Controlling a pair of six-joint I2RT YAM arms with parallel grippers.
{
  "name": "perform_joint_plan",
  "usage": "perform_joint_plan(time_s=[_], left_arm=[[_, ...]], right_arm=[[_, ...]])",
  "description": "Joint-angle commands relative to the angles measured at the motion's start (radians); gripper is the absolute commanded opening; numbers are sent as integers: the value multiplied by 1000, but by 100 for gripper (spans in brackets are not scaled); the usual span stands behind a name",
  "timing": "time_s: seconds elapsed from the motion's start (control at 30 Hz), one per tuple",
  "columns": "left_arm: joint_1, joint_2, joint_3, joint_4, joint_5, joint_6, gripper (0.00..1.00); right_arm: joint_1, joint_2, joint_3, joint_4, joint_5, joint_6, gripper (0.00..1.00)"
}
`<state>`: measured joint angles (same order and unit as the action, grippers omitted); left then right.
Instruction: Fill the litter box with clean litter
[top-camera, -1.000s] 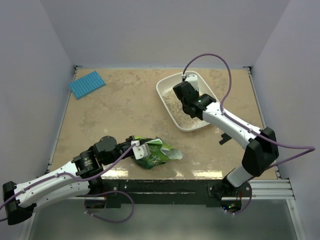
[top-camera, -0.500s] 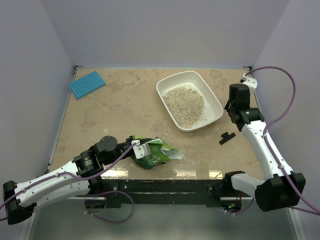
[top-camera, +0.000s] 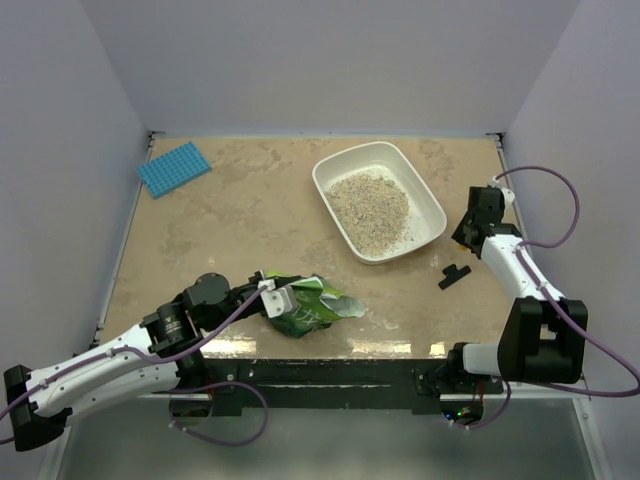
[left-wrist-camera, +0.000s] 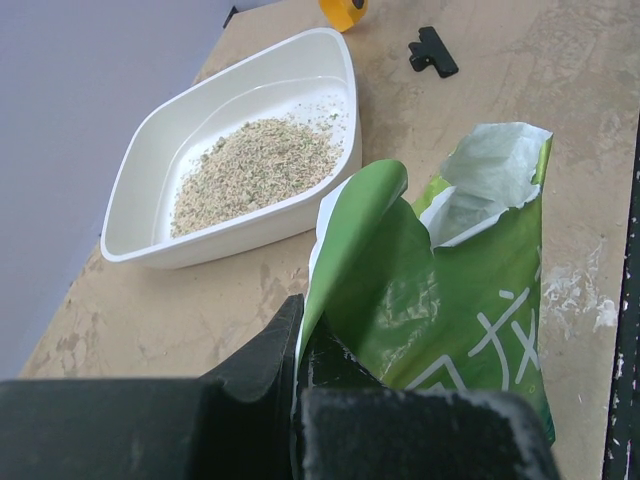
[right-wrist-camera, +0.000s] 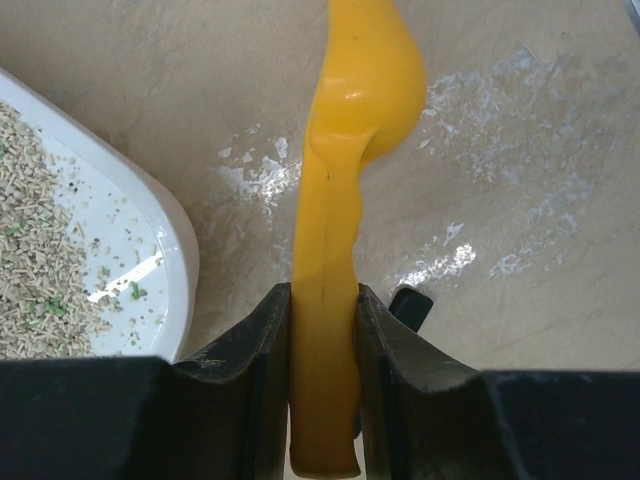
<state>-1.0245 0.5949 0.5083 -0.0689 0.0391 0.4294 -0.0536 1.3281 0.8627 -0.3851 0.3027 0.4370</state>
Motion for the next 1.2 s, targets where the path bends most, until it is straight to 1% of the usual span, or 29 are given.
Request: perform_joint_plan(time_s=[0.0,0.03,0.07,0.27,0.4,0.57,0.63,0.67,0.7,0.77,0.8,0.83,0.97,1.07,1.1,1.17], left_arm=[[-6,-10,-5,38,-19,-26,0],[-6,-12,-4,37,-19,-26,0],[-6,-10,-5,38,-19,-26,0],[-6,-14,-4,40,-13,-27,0],[-6,-18,-4,40,-8,-32,0],[-6,-27,2,34,-33,-21,0],[-6,-29,24,11,-35,-9,0],[-6,-26,50,4,-65,-6,0],[-6,-24,64,-3,-77,-6,0],[-6,-6,123,-31,-122,-18,0],[-6,5,146,-45,-140,-27,0],[-6,31,168,-70,-154,-41,0],[-6,101,292,-167,-238,-69,0],[-5,126,334,-198,-271,-96,0],[-3,129,340,-200,-274,-116,0],[0,129,355,-204,-287,-141,0]], right_arm=[[-6,-23,-22,45,-54,20,32],[-6,-24,-24,43,-54,22,44],[-6,-30,-22,35,-54,23,47],[-6,-72,9,-4,-62,22,54],[-6,-124,51,-43,-112,26,58],[-6,-211,168,-107,-160,-18,60],[-6,-243,212,-129,-258,-64,61],[-6,-253,223,-153,-299,-81,61],[-6,-260,237,-167,-377,-122,63],[3,-283,234,-196,-439,-145,63],[15,-296,211,-190,-476,-156,65],[20,-328,194,-180,-584,-159,66],[46,-392,127,-92,-798,-169,73],[145,-408,118,-54,-885,-190,74],[212,-406,122,-49,-892,-204,74],[276,-403,121,-31,-896,-210,74]])
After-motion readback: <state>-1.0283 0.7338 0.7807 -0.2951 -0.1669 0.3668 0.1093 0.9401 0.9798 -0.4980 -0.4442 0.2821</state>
